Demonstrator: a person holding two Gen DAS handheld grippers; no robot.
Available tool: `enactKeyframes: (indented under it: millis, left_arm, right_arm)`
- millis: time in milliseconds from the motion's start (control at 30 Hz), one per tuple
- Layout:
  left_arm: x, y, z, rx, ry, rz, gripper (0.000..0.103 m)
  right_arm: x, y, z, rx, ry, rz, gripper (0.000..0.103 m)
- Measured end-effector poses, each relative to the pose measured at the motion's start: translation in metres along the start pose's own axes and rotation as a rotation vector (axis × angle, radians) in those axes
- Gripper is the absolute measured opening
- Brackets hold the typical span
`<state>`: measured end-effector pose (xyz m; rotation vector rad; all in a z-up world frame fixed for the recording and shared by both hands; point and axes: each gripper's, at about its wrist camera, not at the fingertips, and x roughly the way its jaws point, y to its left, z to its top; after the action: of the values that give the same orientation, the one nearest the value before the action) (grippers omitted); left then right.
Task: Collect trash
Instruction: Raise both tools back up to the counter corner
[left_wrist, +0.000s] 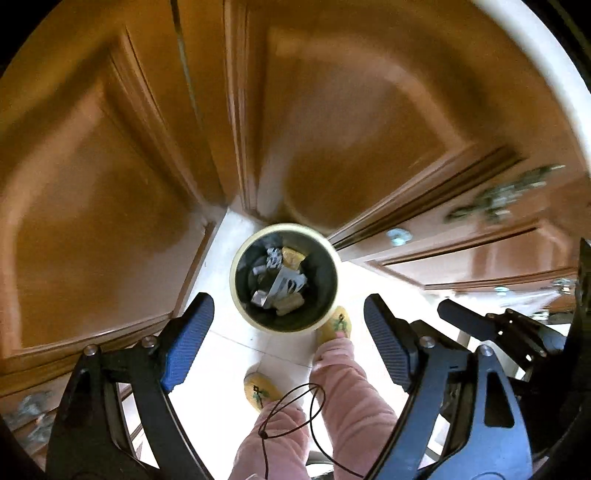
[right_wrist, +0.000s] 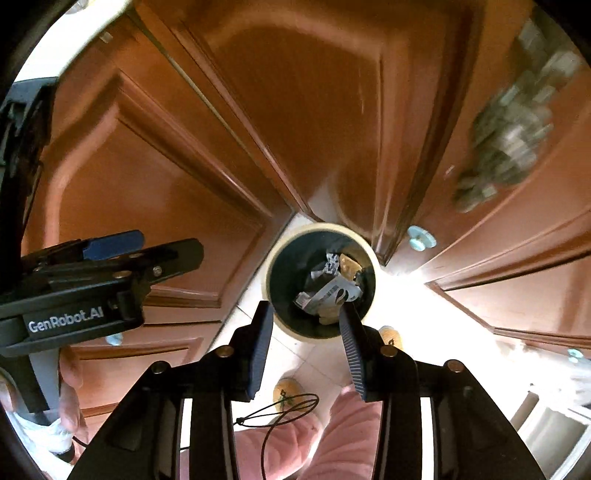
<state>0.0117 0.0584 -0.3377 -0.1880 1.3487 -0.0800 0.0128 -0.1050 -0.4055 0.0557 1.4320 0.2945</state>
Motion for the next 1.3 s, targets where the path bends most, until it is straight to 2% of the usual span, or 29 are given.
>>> enactKeyframes:
  millis: [300, 433, 667, 767, 1000, 1133, 1300]
  left_arm:
    - [-0.164, -0.034, 0.015, 0.122, -0.212, -0.06, 0.081]
    - [-0.222, -0.046, 0.019, 0.165, -0.3, -0.094, 0.081]
    - [-0.301, -0.061, 0.035, 0.222, -0.399, -0.123, 0.081]
    - [-0.332, -0.069, 0.046, 0.257, -0.438, -0.106, 0.081]
    - [-0.38, -0.09, 0.086, 0.288, -0.504, -0.058, 0.081]
    - [-0.387, -0.095, 0.124, 0.254, -0.527, -0.034, 0.081]
    - [-0.381, -0.111, 0.183, 0.226, -0.542, -0.007, 0.081]
  right_arm:
    - [-0.152, 0.032, 0.009, 0.033, -0.149, 0.001, 0.038]
    - [-0.218, 0.044, 0.013, 0.045, -0.239, -0.007, 0.046]
    - [-0.318, 0.066, 0.027, 0.035, -0.376, -0.03, 0.049]
    - [-0.348, 0.071, 0.034, 0.022, -0.41, -0.045, 0.049]
    - [-0.413, 0.063, 0.072, 0.031, -0.486, -0.058, 0.056]
    - [-0.437, 0.044, 0.104, 0.052, -0.513, -0.04, 0.06]
    - [-0.448, -0.003, 0.162, 0.073, -0.523, 0.004, 0.06]
